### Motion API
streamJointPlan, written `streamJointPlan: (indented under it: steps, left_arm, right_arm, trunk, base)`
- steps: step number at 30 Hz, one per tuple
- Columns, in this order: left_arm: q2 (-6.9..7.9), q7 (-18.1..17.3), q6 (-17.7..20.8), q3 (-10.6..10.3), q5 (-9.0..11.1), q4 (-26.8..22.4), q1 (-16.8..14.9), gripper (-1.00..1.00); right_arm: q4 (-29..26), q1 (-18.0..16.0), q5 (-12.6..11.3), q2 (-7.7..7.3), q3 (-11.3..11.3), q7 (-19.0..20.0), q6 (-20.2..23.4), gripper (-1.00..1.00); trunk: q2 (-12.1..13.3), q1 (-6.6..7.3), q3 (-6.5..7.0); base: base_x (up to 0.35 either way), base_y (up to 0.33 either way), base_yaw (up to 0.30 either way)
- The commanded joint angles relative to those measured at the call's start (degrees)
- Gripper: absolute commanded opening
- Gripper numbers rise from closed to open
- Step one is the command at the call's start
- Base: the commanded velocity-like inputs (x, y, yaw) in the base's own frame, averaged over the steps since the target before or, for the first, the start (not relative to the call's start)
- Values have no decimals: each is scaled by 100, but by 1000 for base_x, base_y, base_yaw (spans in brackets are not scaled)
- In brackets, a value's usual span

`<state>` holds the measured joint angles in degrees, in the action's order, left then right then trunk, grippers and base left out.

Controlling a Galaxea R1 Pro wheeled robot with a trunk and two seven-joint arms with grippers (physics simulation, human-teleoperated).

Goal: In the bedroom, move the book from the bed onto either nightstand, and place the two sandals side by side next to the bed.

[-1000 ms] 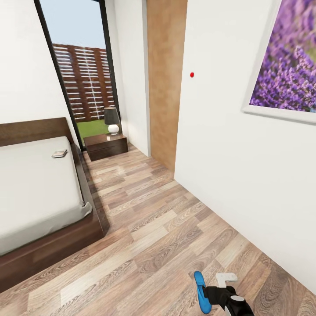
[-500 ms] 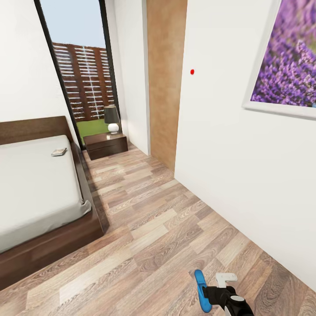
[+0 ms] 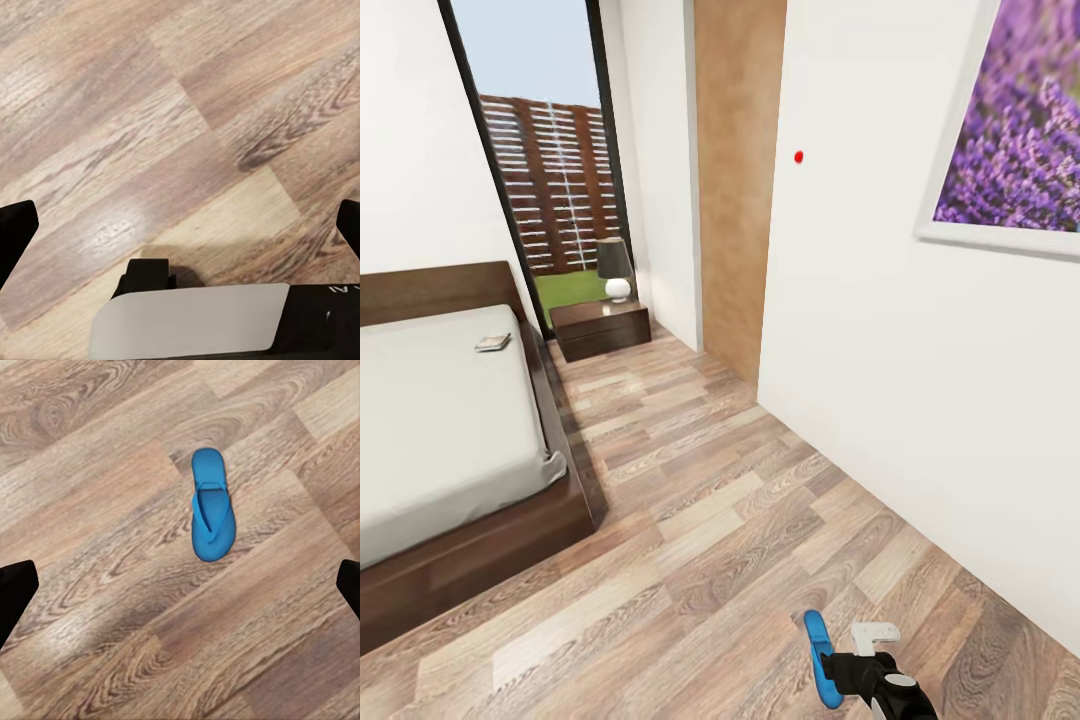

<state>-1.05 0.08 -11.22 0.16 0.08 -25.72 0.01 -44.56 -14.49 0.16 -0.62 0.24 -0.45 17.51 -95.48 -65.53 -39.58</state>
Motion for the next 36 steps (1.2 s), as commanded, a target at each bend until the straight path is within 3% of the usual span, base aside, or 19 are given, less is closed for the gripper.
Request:
streamJointPlan:
  steps: [1,6,7,11,13,14,17,21,27,36]
  left_arm:
    - [-1,-1,-12,2,1,-3,1,100]
    - [6,-5,-19,7,-5,-104,-1,100]
    - [6,22,1,7,-9,-694,-1,100]
    - [-25,33,295,-3,-22,-2177,-1,100]
    - [-46,34,709,-5,-22,-2895,-4,100]
    - [-76,25,1231,-6,-18,-3548,-27,100]
    - [-110,-1,1826,-12,-6,-4178,-213,100]
    - [-132,-14,2075,-123,-1,-4434,-507,100]
    - [-128,-2,2119,-437,-17,-4473,-567,100]
    - [-124,1,2124,-518,-26,-4472,-572,100]
  right_arm:
    - [-10,-1,2,0,3,-4,33,100]
    - [-9,-1,2,0,3,-4,33,100]
    - [-8,-1,2,1,3,-3,33,100]
    - [3,-2,2,1,3,-4,33,100]
    - [40,-1,5,1,3,-4,33,100]
    - [104,-1,8,1,3,-3,33,100]
    - [186,-1,10,1,7,-6,33,100]
    - [229,-1,10,1,7,-5,33,100]
    - [234,-3,10,1,4,-8,33,100]
    - [232,-1,10,-8,-6,-6,69,100]
  trunk:
    - [-4,0,-5]
    - [-4,0,-5]
    - [-4,0,-5]
    - [-4,0,-5]
    - [-4,0,-5]
    - [-4,0,-5]
    - [-4,0,-5]
    - [-4,0,-5]
    - [-204,-110,-95]
    - [-565,-308,-256]
  base:
    - [0,0,0]
    - [0,0,0]
    - [0,0,0]
    - [0,0,0]
    - [0,0,0]
    - [0,0,0]
    - [0,0,0]
    - [0,0,0]
    - [0,0,0]
    - [0,0,0]
